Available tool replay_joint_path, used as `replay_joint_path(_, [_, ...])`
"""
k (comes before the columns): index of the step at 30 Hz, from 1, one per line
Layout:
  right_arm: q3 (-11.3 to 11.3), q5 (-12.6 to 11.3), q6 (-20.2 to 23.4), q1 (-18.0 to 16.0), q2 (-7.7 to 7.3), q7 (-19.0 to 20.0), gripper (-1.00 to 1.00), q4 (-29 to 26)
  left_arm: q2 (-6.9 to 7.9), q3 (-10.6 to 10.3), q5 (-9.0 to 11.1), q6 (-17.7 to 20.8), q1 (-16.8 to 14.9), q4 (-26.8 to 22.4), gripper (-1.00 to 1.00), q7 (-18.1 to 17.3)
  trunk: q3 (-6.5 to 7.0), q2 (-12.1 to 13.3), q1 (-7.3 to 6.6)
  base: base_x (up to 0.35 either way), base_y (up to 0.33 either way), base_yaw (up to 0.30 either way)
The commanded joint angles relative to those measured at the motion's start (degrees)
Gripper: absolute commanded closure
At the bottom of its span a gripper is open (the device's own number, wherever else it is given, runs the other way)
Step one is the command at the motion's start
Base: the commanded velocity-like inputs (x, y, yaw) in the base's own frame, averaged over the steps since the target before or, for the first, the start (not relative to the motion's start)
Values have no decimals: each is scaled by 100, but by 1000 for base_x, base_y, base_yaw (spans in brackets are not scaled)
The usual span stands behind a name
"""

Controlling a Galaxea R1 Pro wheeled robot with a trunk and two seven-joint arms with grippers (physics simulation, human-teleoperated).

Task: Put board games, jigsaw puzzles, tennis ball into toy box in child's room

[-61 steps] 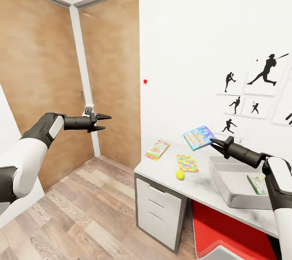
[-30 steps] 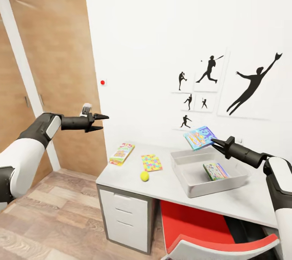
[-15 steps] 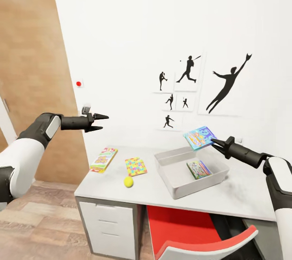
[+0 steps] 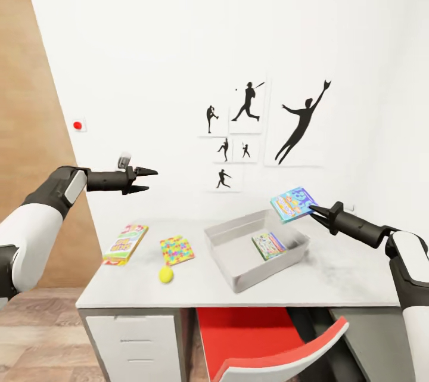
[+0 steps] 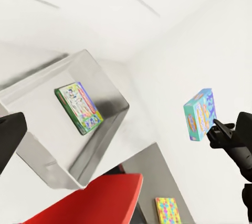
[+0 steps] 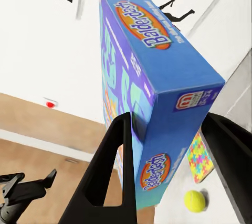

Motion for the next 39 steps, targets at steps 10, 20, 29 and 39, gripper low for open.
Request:
replay_joint_path(10, [-10,20,19,-6,38,54,100,8,4,19,-29,16,0,0,-100,-30,-2,-4,4,261,154,-238])
replay_joint_path(20, [-2,29,35,-6,50,51,100,-4,11,19,-24,16,0,0,-100,-33,-2,-4,4,100,32,-14])
replay_joint_path(29, [24,18,38,-6,75,-271,100,-15,2,19,-20,16,0,2,-100,-38,-2,-4,4,98,46,0])
replay_joint_path(39, [646,-17,52,-31,107,-1064,100,-3,3,19,-20,16,0,6,-100,-39,-2,-4,4,19,0,0])
